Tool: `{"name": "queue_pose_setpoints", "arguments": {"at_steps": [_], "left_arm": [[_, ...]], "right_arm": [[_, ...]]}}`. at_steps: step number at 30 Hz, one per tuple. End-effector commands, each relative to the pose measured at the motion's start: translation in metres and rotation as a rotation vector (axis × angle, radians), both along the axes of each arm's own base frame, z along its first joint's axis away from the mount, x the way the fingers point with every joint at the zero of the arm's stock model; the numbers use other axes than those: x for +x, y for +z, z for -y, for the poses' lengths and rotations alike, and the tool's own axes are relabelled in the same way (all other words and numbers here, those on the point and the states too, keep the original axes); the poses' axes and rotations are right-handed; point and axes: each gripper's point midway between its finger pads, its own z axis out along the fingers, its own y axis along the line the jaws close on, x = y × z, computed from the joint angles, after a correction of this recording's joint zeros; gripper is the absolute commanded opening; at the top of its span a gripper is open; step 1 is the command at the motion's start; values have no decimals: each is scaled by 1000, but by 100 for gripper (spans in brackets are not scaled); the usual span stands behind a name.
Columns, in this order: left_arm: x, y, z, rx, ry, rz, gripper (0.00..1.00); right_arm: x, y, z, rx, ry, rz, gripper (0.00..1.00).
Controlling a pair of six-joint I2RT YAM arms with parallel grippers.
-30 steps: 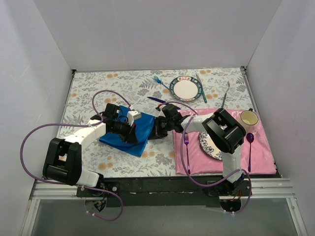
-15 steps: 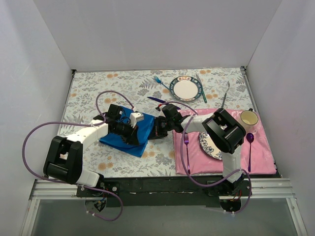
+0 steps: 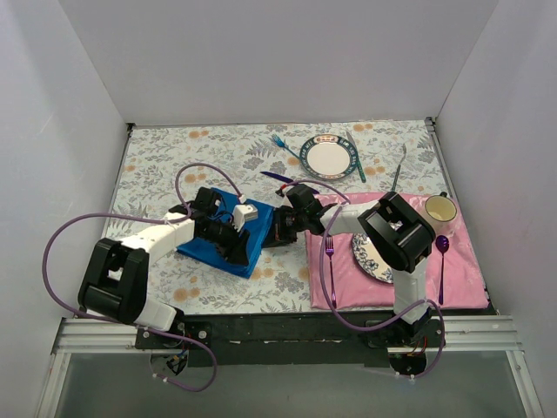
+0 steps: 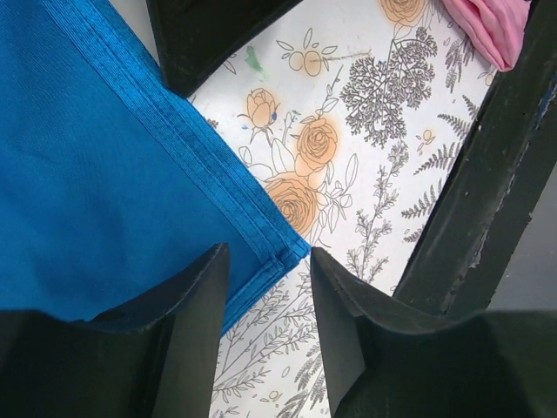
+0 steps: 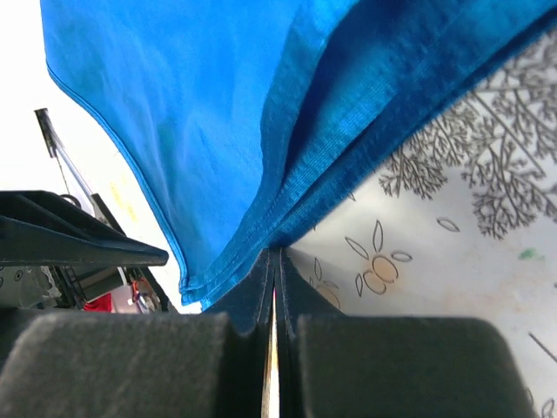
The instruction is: Fold the napkin into a case and place the utensils inside
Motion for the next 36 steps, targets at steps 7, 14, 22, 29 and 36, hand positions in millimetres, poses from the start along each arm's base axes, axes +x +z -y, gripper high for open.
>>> {"name": "queue_pose_setpoints", "arguments": {"at_steps": [7,14,22,29,36], "left_arm": [[18,57,-8,-62,83,79,41],[54,68,-69,20,363,109,41],[61,37,-92,174,439,69,41],[61,20,-96,206,509,10,41],[64,-5,-101,257,542,-54,41]], "right_arm": [[-15,44,12,-12,108,48,2],[19,115,1,87,286,334,12],[77,114,-25,47,507,668,33],[102,71,-31,-32,552,662,29],[93,35,-16,-83,574,623,26]]}}
